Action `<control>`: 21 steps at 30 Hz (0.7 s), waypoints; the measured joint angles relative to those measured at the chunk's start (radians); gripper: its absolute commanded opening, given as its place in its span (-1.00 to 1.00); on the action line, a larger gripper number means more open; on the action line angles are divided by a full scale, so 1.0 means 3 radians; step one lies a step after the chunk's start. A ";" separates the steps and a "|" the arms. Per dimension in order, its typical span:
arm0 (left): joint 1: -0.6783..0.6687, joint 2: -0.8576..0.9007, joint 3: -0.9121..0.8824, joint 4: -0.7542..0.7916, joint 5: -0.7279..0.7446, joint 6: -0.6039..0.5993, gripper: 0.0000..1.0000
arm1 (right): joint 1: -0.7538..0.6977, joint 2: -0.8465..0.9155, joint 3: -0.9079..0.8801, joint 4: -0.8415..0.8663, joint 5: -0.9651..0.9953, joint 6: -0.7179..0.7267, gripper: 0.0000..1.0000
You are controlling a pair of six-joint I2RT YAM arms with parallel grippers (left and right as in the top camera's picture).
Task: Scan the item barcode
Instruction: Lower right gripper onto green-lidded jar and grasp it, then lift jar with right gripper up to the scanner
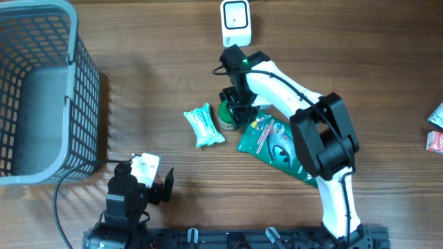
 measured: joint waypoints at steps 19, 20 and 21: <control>0.0000 0.0000 0.0000 -0.0001 0.0001 0.0000 1.00 | -0.0308 -0.0778 0.0478 -0.1094 -0.0266 -0.2539 0.29; 0.0000 0.0000 0.0000 0.0000 0.0000 0.0000 1.00 | -0.0308 -0.0806 0.0478 -0.1120 -0.0370 -0.2594 0.29; 0.0000 0.0000 0.0000 -0.0001 0.0000 0.0000 1.00 | -0.0308 -0.0818 0.0478 -0.1134 -0.0439 -0.2632 0.36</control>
